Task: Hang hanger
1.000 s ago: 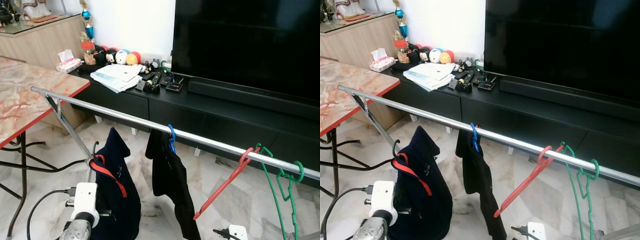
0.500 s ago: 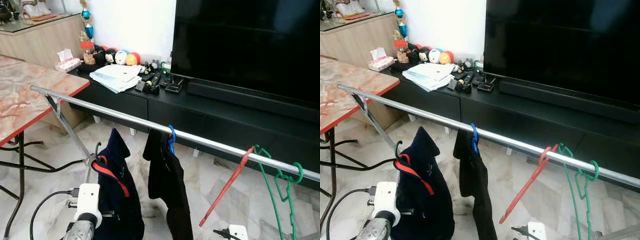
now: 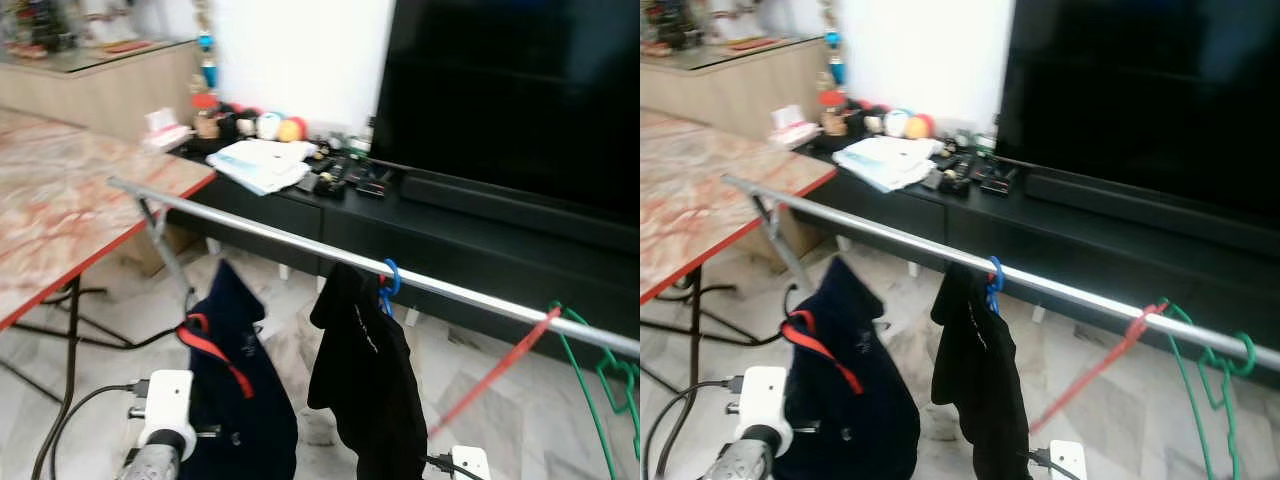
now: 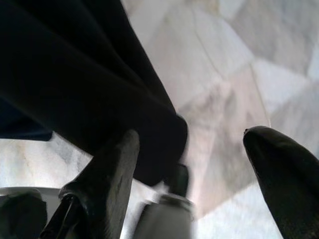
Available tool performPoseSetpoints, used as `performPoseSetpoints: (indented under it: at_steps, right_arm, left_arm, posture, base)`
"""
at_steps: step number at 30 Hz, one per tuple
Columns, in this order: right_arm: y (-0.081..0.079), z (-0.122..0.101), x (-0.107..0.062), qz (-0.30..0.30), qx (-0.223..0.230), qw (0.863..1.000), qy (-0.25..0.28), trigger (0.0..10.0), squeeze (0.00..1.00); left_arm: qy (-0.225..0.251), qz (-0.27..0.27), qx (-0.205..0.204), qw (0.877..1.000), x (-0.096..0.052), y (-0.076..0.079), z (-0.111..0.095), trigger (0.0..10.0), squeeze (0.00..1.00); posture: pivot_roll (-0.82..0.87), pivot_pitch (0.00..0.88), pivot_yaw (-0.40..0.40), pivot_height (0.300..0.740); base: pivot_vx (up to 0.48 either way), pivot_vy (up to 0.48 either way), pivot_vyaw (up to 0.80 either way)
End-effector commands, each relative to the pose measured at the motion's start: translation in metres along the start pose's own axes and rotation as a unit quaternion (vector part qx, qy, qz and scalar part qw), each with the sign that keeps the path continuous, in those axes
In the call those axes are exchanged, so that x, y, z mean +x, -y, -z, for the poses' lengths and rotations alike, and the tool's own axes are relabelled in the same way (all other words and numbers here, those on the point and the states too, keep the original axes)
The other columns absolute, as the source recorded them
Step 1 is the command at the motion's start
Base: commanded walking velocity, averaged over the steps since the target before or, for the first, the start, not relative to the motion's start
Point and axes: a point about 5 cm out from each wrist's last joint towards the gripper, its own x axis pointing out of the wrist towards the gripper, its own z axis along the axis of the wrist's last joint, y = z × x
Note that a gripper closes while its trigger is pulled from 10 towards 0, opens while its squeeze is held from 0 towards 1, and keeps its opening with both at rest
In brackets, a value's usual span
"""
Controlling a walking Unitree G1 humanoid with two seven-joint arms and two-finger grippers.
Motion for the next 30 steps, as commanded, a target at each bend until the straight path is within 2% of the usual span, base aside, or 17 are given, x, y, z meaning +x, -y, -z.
performPoseSetpoints:
  at_steps: [1, 7, 27, 30]
  right_arm:
    - [0.0035, 0.0036, -0.0007, 0.007, 0.009, 1.000, -0.008, 10.0, 0.00]
    - [0.0031, 0.0025, -0.0006, 0.007, 0.010, 1.000, -0.005, 10.0, 0.00]
    - [0.0027, 0.0006, -0.0004, 0.010, 0.023, 1.000, 0.005, 10.0, 0.00]
    - [0.0025, 0.0013, -0.0004, 0.009, 0.026, 1.000, 0.002, 10.0, 0.00]
  left_arm:
    - [0.037, 0.011, 0.001, 0.999, 0.0040, 0.0061, -0.0145, 10.0, 0.00]
    - [0.047, 0.019, 0.002, 0.999, 0.0032, 0.0088, -0.0172, 10.0, 0.00]
    - [0.052, 0.027, 0.001, 0.998, 0.0010, 0.0126, -0.0182, 10.0, 0.00]
    - [0.053, 0.030, 0.003, 0.998, 0.0006, 0.0135, -0.0183, 10.0, 0.00]
  posture:
    - [0.04, 0.016, 0.028, 0.740]
    - [0.04, 0.028, 0.029, 0.740]
    - [0.05, 0.042, 0.030, 0.740]
    - [0.05, 0.044, 0.031, 0.740]
  base:
    - [0.000, 0.000, -0.76]
    - [0.000, 0.000, -0.75]
    - [0.000, 0.000, 0.00]
    - [0.000, 0.000, -0.52]
